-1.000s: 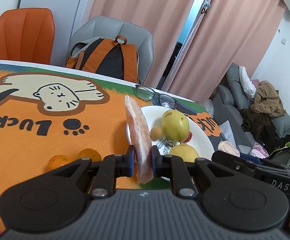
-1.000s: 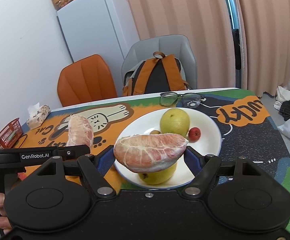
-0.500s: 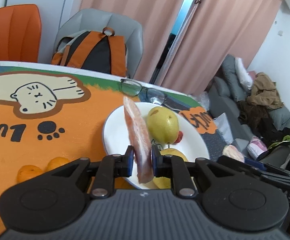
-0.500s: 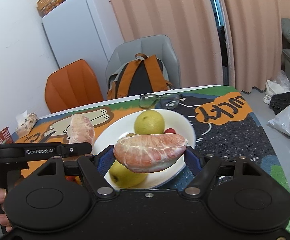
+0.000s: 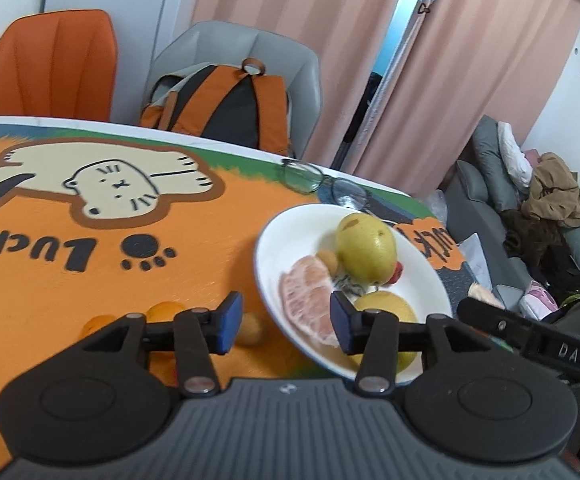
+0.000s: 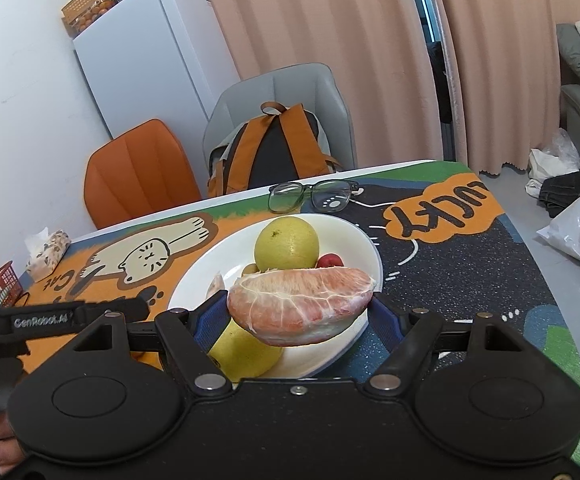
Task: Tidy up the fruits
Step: 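Carry the pomelo segment into the bowl with the right tool while the left tool drops the strip, then move the right tool toward a red berry while the left tool approaches a tangerine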
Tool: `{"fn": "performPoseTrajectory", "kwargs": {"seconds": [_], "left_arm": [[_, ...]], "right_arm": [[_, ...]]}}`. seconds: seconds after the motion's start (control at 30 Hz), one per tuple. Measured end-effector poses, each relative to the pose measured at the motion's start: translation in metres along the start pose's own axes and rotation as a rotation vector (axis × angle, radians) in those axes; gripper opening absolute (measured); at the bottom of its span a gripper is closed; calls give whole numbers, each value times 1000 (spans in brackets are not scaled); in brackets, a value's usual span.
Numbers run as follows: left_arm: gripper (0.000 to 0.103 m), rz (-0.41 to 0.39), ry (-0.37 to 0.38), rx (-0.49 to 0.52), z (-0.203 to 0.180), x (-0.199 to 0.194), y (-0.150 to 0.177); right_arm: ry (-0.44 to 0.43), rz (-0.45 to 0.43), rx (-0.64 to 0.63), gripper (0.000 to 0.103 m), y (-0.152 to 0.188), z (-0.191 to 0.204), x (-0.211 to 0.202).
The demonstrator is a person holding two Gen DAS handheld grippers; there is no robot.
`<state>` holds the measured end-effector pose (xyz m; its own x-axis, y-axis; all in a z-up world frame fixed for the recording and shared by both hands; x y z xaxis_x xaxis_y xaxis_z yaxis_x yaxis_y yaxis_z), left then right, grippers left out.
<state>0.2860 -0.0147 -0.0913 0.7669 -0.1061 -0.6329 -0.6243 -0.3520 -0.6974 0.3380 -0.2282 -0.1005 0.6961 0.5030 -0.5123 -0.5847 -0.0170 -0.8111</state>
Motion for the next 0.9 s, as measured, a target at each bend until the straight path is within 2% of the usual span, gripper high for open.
{"fn": "performPoseTrajectory", "kwargs": {"seconds": [0.1,0.4,0.47,0.63,0.9], "left_arm": [[50,-9,-19,-14,10,-6,0],[72,-43,-77,-52,38,-22,-3],[73,-42,-90,-65,45,-24,-4],[75,-35,-116,-88,60,-26,-1],[77,-27,-156,-124,83,-32,5]], "right_arm": [[-2,-2,1,74,-2,2,2],[4,-2,9,74,-9,6,11],[8,1,7,75,-10,8,14],[9,9,15,88,-10,14,17],[-15,19,-12,95,-3,36,16]]}}
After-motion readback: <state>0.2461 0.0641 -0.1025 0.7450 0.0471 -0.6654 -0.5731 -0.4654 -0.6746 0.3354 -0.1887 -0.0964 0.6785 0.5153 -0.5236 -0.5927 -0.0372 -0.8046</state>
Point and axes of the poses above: each gripper's, at about its wrist camera, not at the fingertips, and x roughly the way its jaws point, z to its left, y to its underside, the point moved 8 cm from there along x, roughly the way its jaws point, and after that the axes turned 4 degrees about -x, right-handed, at the moved point
